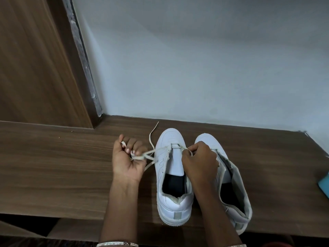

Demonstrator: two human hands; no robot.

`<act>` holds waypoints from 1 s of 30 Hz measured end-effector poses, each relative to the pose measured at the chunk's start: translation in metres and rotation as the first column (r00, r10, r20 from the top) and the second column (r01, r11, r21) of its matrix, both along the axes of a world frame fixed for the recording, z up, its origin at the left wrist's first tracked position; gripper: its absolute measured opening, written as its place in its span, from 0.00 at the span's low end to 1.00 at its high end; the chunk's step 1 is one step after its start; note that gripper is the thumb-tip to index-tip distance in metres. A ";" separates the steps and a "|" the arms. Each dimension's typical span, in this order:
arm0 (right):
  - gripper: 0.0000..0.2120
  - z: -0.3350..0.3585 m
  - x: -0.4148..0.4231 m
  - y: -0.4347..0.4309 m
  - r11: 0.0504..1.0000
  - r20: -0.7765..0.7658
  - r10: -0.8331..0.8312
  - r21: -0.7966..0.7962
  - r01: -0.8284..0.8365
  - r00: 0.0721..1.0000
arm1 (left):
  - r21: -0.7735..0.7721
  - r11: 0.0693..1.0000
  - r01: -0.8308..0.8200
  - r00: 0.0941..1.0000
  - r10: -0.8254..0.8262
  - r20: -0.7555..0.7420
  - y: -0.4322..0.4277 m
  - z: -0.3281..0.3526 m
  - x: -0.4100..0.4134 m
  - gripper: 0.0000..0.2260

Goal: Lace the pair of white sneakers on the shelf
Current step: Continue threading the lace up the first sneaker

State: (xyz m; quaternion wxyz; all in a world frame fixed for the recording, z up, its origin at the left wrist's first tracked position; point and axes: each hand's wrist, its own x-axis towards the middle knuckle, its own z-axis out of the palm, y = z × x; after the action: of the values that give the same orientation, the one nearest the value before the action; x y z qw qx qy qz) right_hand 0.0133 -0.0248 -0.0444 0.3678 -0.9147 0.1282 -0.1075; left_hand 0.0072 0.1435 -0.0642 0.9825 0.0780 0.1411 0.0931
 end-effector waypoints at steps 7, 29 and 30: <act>0.02 0.000 -0.001 0.001 1.000 -0.006 -0.002 0.016 0.002 1.000 | 0.959 -0.227 0.168 0.976 0.174 -0.130 -0.030 -0.004 0.000 0.07; 0.03 0.000 0.000 0.000 1.000 0.001 -0.021 0.022 0.021 1.000 | 0.820 0.552 0.150 0.875 0.312 -0.371 0.001 0.006 -0.005 0.18; 0.03 0.000 0.000 0.000 0.999 0.003 -0.023 0.028 0.023 1.000 | 0.894 0.417 0.163 0.861 0.383 -0.336 0.003 0.002 -0.006 0.18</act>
State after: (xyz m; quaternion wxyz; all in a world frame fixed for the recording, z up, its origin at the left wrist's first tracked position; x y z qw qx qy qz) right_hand 0.0131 -0.0247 -0.0445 0.3795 -0.9078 0.1394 -0.1113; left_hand 0.0009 0.1466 -0.0619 0.7042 0.6027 0.3193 0.1974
